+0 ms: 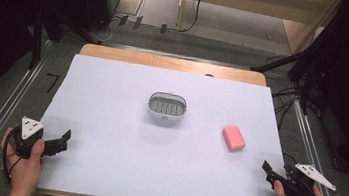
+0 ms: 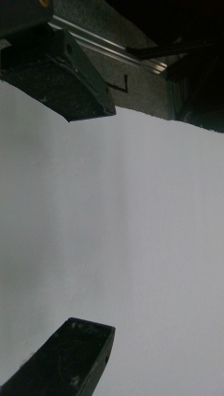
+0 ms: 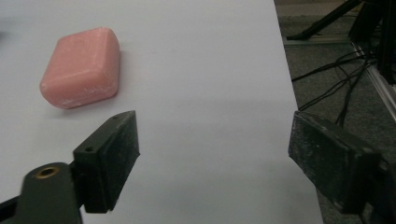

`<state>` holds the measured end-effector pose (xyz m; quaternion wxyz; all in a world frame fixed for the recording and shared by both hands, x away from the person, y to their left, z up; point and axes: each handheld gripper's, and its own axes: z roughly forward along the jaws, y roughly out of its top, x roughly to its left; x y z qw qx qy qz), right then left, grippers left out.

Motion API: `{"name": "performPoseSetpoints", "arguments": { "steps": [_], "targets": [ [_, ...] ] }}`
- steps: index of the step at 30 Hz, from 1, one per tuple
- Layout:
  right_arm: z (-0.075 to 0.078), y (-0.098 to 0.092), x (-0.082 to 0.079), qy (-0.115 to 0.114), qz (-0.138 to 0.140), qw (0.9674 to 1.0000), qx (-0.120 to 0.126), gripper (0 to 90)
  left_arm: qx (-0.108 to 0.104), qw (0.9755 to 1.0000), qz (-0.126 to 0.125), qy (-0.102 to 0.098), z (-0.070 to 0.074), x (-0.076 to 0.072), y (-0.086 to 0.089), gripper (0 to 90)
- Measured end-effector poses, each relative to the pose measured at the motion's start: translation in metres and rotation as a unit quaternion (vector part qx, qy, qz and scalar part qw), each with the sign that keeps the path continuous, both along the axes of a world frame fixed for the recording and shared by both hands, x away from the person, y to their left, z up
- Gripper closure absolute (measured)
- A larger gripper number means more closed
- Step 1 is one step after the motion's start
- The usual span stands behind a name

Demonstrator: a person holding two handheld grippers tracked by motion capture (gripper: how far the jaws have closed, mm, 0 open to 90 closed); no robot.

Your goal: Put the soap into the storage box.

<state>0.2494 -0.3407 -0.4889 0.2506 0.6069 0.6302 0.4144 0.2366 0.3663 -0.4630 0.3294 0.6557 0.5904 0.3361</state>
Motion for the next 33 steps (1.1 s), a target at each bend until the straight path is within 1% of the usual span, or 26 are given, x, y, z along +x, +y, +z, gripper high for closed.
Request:
{"name": "performPoseSetpoints", "arguments": {
  "steps": [2, 6, 7, 8, 9, 10, 11, 13, 15, 16, 17, 18, 19, 20, 21, 23, 24, 25, 26, 27, 28, 29, 30, 31, 32, 33],
  "targets": [
    [0.001, 0.002, 0.001, 0.006, -0.007, 0.9999, -0.011, 20.4, -0.001, 1.0000, 0.002, 0.000, 0.000, 0.000, 0.000, 0.0],
    [0.002, 0.005, 0.002, 0.005, -0.014, 0.9998, -0.012, 24.7, -0.002, 0.9999, 0.008, 0.008, 0.000, 0.002, 0.001, 0.0],
    [0.003, 0.009, 0.004, 0.017, -0.015, 0.9996, -0.020, 26.4, 0.002, 0.9999, 0.006, 0.015, -0.001, 0.003, 0.000, 0.0],
    [0.003, 0.009, 0.004, 0.017, -0.015, 0.9996, -0.020, 26.4, 0.002, 0.9999, 0.006, 0.015, -0.001, 0.003, 0.000, 0.0],
    [0.006, 0.014, 0.008, 0.031, -0.015, 0.9987, -0.039, 27.0, 0.008, 0.9997, 0.011, 0.022, -0.001, 0.004, -0.001, 0.0],
    [0.006, 0.014, 0.008, 0.031, -0.015, 0.9987, -0.039, 27.0, 0.008, 0.9997, 0.011, 0.022, -0.001, 0.004, -0.001, 0.0],
    [0.013, 0.021, 0.011, 0.035, -0.013, 0.9974, -0.062, 28.1, 0.011, 0.9994, 0.019, 0.025, -0.002, 0.005, -0.001, 0.0],
    [0.018, 0.026, 0.014, 0.042, -0.010, 0.9972, -0.061, 28.1, 0.001, 0.9995, 0.019, 0.027, -0.002, 0.006, 0.001, 0.0],
    [0.023, 0.030, 0.017, 0.044, -0.005, 0.9973, -0.058, 29.7, -0.006, 0.9985, 0.051, 0.018, -0.001, 0.005, 0.003, 0.0],
    [0.026, 0.034, 0.020, 0.051, 0.009, 0.9973, -0.051, 31.3, -0.006, 0.9985, 0.051, 0.018, -0.001, 0.005, 0.003, 0.0],
    [0.028, 0.037, 0.022, 0.057, 0.019, 0.9969, -0.050, 30.7, 0.001, 0.9986, 0.052, 0.013, -0.001, 0.004, 0.002, 0.0],
    [0.030, 0.039, 0.024, 0.060, 0.025, 0.9964, -0.054, 31.0, 0.009, 0.9990, 0.041, 0.014, -0.001, 0.003, -0.001, 0.0],
    [0.033, 0.043, 0.027, 0.071, 0.030, 0.9952, -0.061, 31.5, 0.013, 0.9992, 0.035, 0.015, -0.001, 0.003, -0.001, 0.0],
    [0.033, 0.043, 0.027, 0.071, 0.030, 0.9952, -0.061, 31.5, 0.013, 0.9992, 0.035, 0.015, -0.001, 0.003, -0.001, 0.0],
    [0.036, 0.045, 0.028, 0.081, 0.034, 0.9941, -0.062, 31.8, 0.011, 0.9994, 0.029, 0.018, -0.001, 0.004, -0.001, 0.0],
    [0.041, 0.050, 0.034, 0.115, 0.050, 0.9898, -0.068, 33.9, 0.005, 0.9991, 0.032, 0.029, -0.002, 0.006, 0.000, 0.0],
    [0.043, 0.055, 0.040, 0.145, 0.055, 0.9852, -0.074, 33.4, 0.002, 0.9991, 0.032, 0.029, -0.002, 0.007, 0.000, 0.0],
    [0.044, 0.057, 0.043, 0.156, 0.053, 0.9833, -0.078, 33.7, 0.003, 0.9989, 0.035, 0.030, -0.002, 0.007, 0.000, 0.0],
    [0.044, 0.057, 0.043, 0.156, 0.053, 0.9833, -0.078, 33.7, 0.003, 0.9989, 0.035, 0.030, -0.002, 0.007, 0.000, 0.0],
    [0.046, 0.060, 0.049, 0.172, 0.057, 0.9814, -0.065, 31.2, 0.006, 0.9989, 0.033, 0.031, -0.002, 0.007, 0.000, 0.0],
    [0.046, 0.060, 0.049, 0.172, 0.057, 0.9814, -0.065, 31.2, 0.006, 0.9989, 0.033, 0.031, -0.002, 0.007, 0.000, 0.0],
    [0.046, 0.064, 0.054, 0.191, 0.058, 0.9784, -0.056, 30.3, 0.011, 0.9989, 0.031, 0.033, -0.002, 0.008, -0.001, 0.0],
    [0.046, 0.064, 0.054, 0.191, 0.058, 0.9784, -0.056, 30.3, 0.011, 0.9989, 0.031, 0.033, -0.002, 0.008, -0.001, 0.0],
    [0.046, 0.069, 0.059, 0.207, 0.063, 0.9746, -0.059, 28.5, 0.015, 0.9987, 0.032, 0.036, -0.002, 0.008, -0.002, 0.0],
    [0.046, 0.071, 0.061, 0.212, 0.065, 0.9734, -0.059, 27.7, 0.016, 0.9988, 0.031, 0.036, -0.002, 0.008, -0.002, 0.0],
    [0.046, 0.071, 0.061, 0.212, 0.065, 0.9734, -0.059, 27.7, 0.016, 0.9988, 0.031, 0.036, -0.002, 0.008, -0.002, 0.0]
  ]
}}
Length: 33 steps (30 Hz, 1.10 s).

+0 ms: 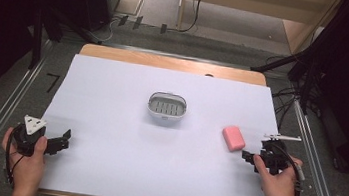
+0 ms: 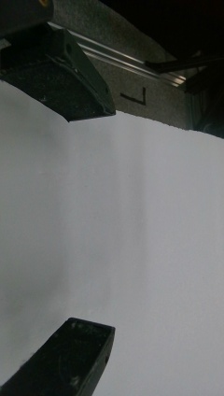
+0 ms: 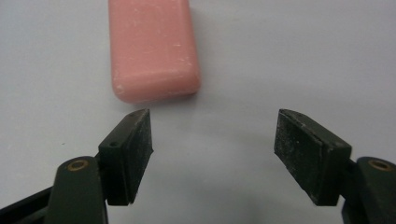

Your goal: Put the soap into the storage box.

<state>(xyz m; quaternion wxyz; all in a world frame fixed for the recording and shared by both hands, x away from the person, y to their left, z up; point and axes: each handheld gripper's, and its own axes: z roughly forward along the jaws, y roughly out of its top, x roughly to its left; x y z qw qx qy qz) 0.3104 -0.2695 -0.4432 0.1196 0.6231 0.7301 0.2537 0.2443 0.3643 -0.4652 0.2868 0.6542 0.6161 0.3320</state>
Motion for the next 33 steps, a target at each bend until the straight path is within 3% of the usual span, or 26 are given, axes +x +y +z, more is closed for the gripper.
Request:
{"name": "performPoseSetpoints", "arguments": {
  "steps": [5, 8, 11, 21, 28, 33],
  "targets": [
    [0.005, 0.012, 0.010, 0.017, 0.013, 0.9998, 0.000, 25.4, 0.005, 1.0000, 0.001, 0.002, 0.000, 0.000, -0.001, 0.0],
    [0.009, 0.018, 0.018, 0.034, 0.024, 0.9991, -0.001, 17.5, 0.012, 0.9999, -0.002, 0.004, 0.000, 0.001, -0.002, 0.0],
    [0.010, 0.022, 0.022, 0.044, 0.030, 0.9986, -0.003, 15.4, 0.015, 0.9999, -0.001, 0.004, -0.001, 0.001, -0.003, 0.0],
    [0.007, 0.039, 0.047, 0.066, 0.036, 0.9971, -0.008, 20.7, 0.015, 0.9999, -0.002, 0.008, -0.001, 0.002, -0.003, 0.0],
    [0.003, 0.047, 0.058, 0.068, 0.057, 0.9956, -0.031, 25.1, 0.018, 0.9998, -0.004, 0.010, -0.001, 0.002, -0.004, 0.0],
    [-0.002, 0.049, 0.065, 0.076, 0.054, 0.9949, -0.038, 29.4, 0.018, 0.9998, -0.004, 0.011, -0.001, 0.002, -0.004, 0.0]
  ]
}}
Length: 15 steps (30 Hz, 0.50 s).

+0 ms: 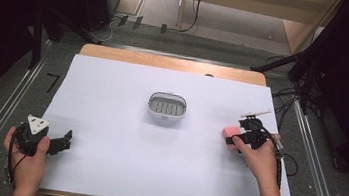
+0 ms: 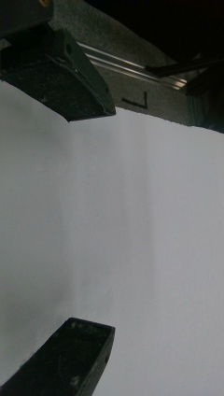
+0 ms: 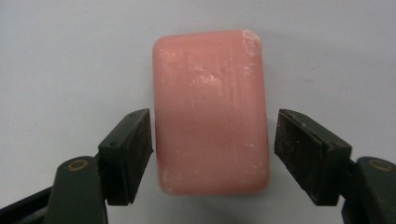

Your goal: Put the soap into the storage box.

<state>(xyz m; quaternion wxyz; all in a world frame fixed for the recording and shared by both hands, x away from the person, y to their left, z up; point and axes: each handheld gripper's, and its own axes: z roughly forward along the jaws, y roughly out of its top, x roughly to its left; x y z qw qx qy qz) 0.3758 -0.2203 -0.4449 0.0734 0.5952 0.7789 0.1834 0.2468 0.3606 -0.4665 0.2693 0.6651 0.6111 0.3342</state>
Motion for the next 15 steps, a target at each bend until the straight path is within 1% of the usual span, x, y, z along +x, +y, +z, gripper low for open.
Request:
{"name": "performPoseSetpoints", "arguments": {
  "steps": [2, 5, 6, 8, 9, 10, 12, 15],
  "targets": [
    [-0.0013, 0.0004, 0.0015, 0.000, 0.001, 1.0000, -0.001, 31.7, 0.000, 1.0000, 0.000, 0.000, -0.0001, 0.0001, -0.0001, 0.0],
    [-0.0037, 0.0029, 0.0033, 0.002, 0.003, 1.0000, -0.009, 31.8, 0.001, 1.0000, 0.000, 0.001, -0.0003, 0.0006, -0.0006, 0.0],
    [-0.0042, 0.0036, 0.0037, 0.004, 0.004, 0.9999, -0.010, 33.1, 0.002, 1.0000, -0.001, 0.002, -0.0003, 0.0007, -0.0007, 0.0],
    [-0.0056, 0.0048, 0.0047, 0.008, 0.008, 0.9999, -0.008, 36.7, 0.007, 1.0000, -0.002, 0.004, -0.0005, 0.0008, -0.0015, 0.0],
    [-0.0056, 0.0048, 0.0047, 0.008, 0.008, 0.9999, -0.008, 36.7, 0.007, 1.0000, -0.002, 0.004, -0.0005, 0.0008, -0.0015, 0.0],
    [-0.0065, 0.0055, 0.0055, 0.011, 0.013, 0.9998, -0.011, 37.4, 0.009, 0.9999, -0.003, 0.005, -0.0006, 0.0010, -0.0019, 0.0],
    [-0.0075, 0.0067, 0.0052, 0.008, 0.023, 0.9995, -0.019, 37.6, 0.009, 0.9999, -0.003, 0.005, -0.0006, 0.0011, -0.0021, 0.0],
    [-0.0096, 0.0086, 0.0045, 0.005, 0.030, 0.9991, -0.031, 37.4, 0.008, 0.9999, -0.003, 0.007, -0.0006, 0.0013, -0.0020, 0.0]
  ]
}}
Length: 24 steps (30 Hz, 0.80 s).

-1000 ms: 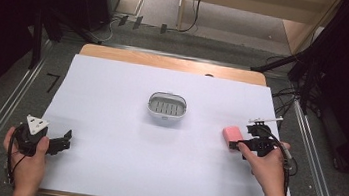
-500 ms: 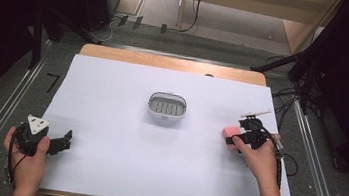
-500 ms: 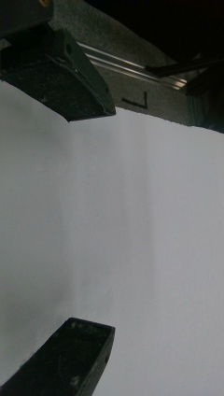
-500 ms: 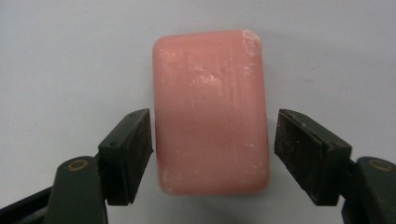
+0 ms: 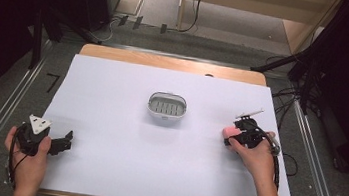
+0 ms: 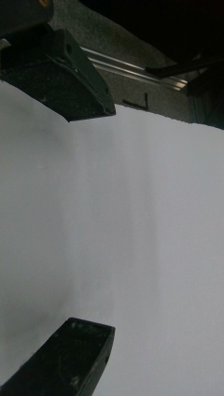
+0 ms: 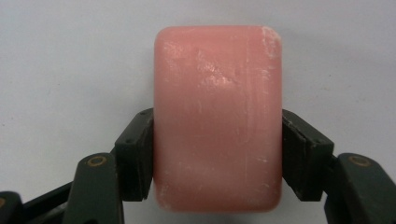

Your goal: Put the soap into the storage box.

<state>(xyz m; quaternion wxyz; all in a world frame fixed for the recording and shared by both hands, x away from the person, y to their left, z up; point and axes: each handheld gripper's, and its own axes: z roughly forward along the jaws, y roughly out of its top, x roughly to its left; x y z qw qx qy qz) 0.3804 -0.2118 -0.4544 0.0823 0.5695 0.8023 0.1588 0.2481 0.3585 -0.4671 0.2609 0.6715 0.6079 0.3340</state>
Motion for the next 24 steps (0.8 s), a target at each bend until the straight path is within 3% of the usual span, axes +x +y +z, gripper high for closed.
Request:
{"name": "performPoseSetpoints", "arguments": {
  "steps": [10, 15, 19, 20, 24],
  "targets": [
    [0.002, 0.001, 0.004, 0.010, 0.000, 0.9999, -0.004, 38.3, -0.001, 1.0000, -0.001, 0.001, 0.000, 0.000, 0.000, 0.0],
    [0.003, 0.002, 0.004, -0.001, 0.006, 1.0000, -0.004, 38.3, -0.001, 1.0000, -0.001, 0.001, 0.000, 0.000, 0.000, 0.0],
    [0.007, 0.003, 0.003, -0.009, 0.020, 0.9997, 0.006, 38.3, -0.001, 1.0000, -0.001, 0.001, 0.000, 0.000, 0.000, 0.0],
    [0.010, 0.006, 0.002, -0.015, 0.038, 0.9991, 0.009, 38.4, -0.001, 1.0000, -0.001, 0.001, 0.000, 0.000, 0.000, 0.0],
    [0.016, 0.012, 0.001, -0.018, 0.063, 0.9977, 0.019, 38.4, 0.000, 1.0000, -0.003, 0.002, 0.000, 0.000, 0.000, 0.0]
  ]
}}
